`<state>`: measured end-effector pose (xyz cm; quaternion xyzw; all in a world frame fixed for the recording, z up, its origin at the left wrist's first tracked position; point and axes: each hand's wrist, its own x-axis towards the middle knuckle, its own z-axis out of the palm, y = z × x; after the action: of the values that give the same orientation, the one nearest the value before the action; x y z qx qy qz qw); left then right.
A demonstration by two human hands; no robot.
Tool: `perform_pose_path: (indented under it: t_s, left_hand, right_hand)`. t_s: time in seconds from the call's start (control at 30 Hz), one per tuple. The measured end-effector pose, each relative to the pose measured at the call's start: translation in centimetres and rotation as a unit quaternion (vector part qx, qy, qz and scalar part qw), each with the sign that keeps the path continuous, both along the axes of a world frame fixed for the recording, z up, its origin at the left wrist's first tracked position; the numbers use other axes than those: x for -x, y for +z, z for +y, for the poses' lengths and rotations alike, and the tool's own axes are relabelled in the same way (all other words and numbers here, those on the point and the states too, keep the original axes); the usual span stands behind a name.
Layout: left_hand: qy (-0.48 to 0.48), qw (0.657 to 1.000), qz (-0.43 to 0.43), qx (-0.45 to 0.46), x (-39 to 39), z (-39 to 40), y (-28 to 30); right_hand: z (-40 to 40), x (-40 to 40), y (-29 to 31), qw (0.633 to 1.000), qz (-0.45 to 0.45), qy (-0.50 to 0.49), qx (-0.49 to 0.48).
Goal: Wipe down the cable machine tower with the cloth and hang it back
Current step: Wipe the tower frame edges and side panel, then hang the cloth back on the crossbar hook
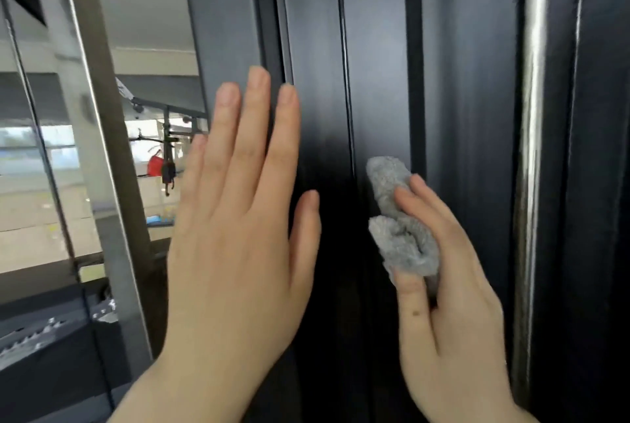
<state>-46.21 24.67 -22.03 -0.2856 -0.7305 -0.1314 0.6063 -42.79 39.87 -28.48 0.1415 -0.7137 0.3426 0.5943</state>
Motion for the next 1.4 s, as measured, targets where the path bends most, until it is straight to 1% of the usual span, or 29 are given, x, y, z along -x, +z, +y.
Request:
perform_pose_path:
  t_s: [0.13,0.23,0.3,0.37,0.4,0.47,0.53,0.6,0.67,0.7,0.77,0.8,0.83,0.87,0.93,0.97,1.0,1.03,1.1,1.13,1.17,1.23,1.27,1.33,1.4]
  left_hand:
    - [-0.006,0.999,-0.036,0.015,-1.8,-0.7,9.7]
    - [-0.031,0.996,-0.086,0.021,-3.0,-0.9,14.5]
    - [-0.045,0.992,-0.111,0.034,-3.7,-1.2,15.5]
    - [-0.067,0.988,-0.128,0.046,-4.3,-1.3,15.4]
    - [-0.084,0.986,-0.135,0.057,-4.7,-1.1,15.3]
    - [-0.131,0.977,-0.147,0.083,-5.8,0.1,15.1]
    - [-0.187,0.963,-0.156,0.119,-7.6,2.0,15.0]
    - [-0.262,0.928,-0.215,0.154,-10.1,4.1,15.1]
    - [-0.334,0.875,-0.294,0.192,-13.1,6.5,15.3]
    - [-0.358,0.852,-0.314,0.218,-14.7,7.8,15.4]
    - [-0.384,0.82,-0.33,0.268,-18.1,10.4,15.5]
    - [-0.396,0.806,-0.334,0.287,-19.9,11.8,15.5]
    - [-0.411,0.79,-0.341,0.301,-21.4,13.3,15.3]
    - [-0.435,0.771,-0.351,0.305,-23.0,14.8,15.1]
    - [-0.491,0.729,-0.378,0.289,-25.9,17.5,14.7]
    - [-0.511,0.718,-0.382,0.279,-27.3,18.9,14.8]
    - [-0.519,0.72,-0.372,0.273,-28.8,20.1,15.0]
    - [-0.519,0.733,-0.349,0.266,-30.4,21.3,15.4]
    - [-0.514,0.773,-0.277,0.25,-33.7,23.2,16.7]
    - [-0.516,0.787,-0.242,0.235,-35.3,24.0,17.5]
    - [-0.52,0.797,-0.212,0.222,-36.8,24.9,18.4]
    - [-0.51,0.821,-0.154,0.208,-39.2,26.6,20.4]
    - [-0.498,0.835,-0.118,0.202,-40.0,27.6,21.4]
    - [-0.464,0.862,-0.052,0.198,-40.7,29.6,23.5]
    - [-0.44,0.876,-0.014,0.197,-40.8,31.6,25.3]
  right_hand:
    - [0.7,-2.5,12.4,0.997,-0.055,-0.049,-0.018]
    - [0.9,-4.7,18.7,0.988,-0.131,-0.071,-0.047]
    - [0.7,-6.6,20.6,0.973,-0.18,-0.109,-0.092]
    - [0.5,-8.9,21.2,0.951,-0.223,-0.157,-0.149]
    - [0.6,-10.4,21.2,0.938,-0.252,-0.178,-0.157]
    - [1.6,-13.7,21.2,0.922,-0.305,-0.207,-0.122]
    - [2.8,-17.4,21.3,0.913,-0.341,-0.22,-0.05]
    - [3.7,-20.9,21.3,0.897,-0.372,-0.239,0.007]
    - [4.4,-24.6,21.3,0.874,-0.399,-0.275,0.027]
    - [4.7,-26.3,21.4,0.865,-0.406,-0.294,0.033]
    - [5.2,-30.0,21.6,0.839,-0.424,-0.339,0.038]
    - [5.5,-31.9,21.9,0.831,-0.427,-0.356,0.038]
    - [5.7,-33.9,22.3,0.83,-0.421,-0.364,0.037]
    - [5.9,-35.9,22.8,0.83,-0.415,-0.37,0.044]
    - [6.6,-39.9,23.7,0.818,-0.417,-0.391,0.067]
    - [7.0,-41.9,24.0,0.809,-0.421,-0.402,0.08]
    - [7.6,-43.8,24.2,0.803,-0.423,-0.409,0.095]
    - [8.3,-45.5,24.5,0.804,-0.419,-0.406,0.115]
    - [9.2,-48.4,25.1,0.811,-0.409,-0.386,0.158]
    - [9.9,-49.5,25.6,0.809,-0.405,-0.393,0.162]
    - [10.8,-50.5,26.2,0.797,-0.403,-0.428,0.14]
    - [12.7,-51.9,27.4,0.746,-0.397,-0.53,0.066]
    - [13.5,-52.3,28.2,0.729,-0.391,-0.561,0.041]
    - [15.8,-53.1,29.8,0.714,-0.388,-0.582,0.021]
    - [18.1,-53.7,31.5,0.705,-0.388,-0.594,0.007]
